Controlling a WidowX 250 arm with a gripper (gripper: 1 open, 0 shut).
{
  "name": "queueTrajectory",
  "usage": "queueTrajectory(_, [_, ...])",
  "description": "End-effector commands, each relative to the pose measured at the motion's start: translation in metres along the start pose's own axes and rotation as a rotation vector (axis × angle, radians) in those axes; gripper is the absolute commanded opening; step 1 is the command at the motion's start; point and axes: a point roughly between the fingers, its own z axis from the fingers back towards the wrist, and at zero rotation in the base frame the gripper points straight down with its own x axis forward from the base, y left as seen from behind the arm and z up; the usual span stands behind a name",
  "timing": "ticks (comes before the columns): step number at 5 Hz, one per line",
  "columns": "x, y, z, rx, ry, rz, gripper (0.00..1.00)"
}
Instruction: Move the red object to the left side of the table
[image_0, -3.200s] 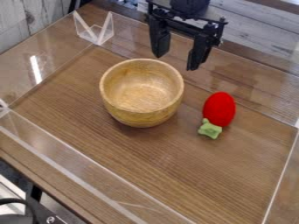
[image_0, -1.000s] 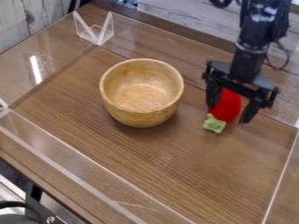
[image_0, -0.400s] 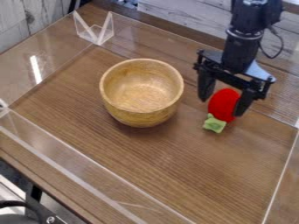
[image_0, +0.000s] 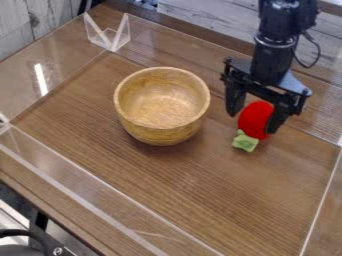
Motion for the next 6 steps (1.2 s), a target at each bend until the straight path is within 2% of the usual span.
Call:
queueTrajectory(1, [0.006,-0.009,0.006,0.002,-0.034,0.012,1.0])
queueTrajectory(2, [0.008,-0.014,0.005,0.009,-0.036,0.031,1.0])
queueTrajectory(4, [0.013,0.011,0.0,0.008,-0.038,-0.109,1.0])
queueTrajectory(5, [0.012,0.002,-0.004,0.008,-0.039,-0.128,0.0])
queueTrajectory(6, [0.01,0.0,0.019,0.008,-0.068,-0.155,0.0])
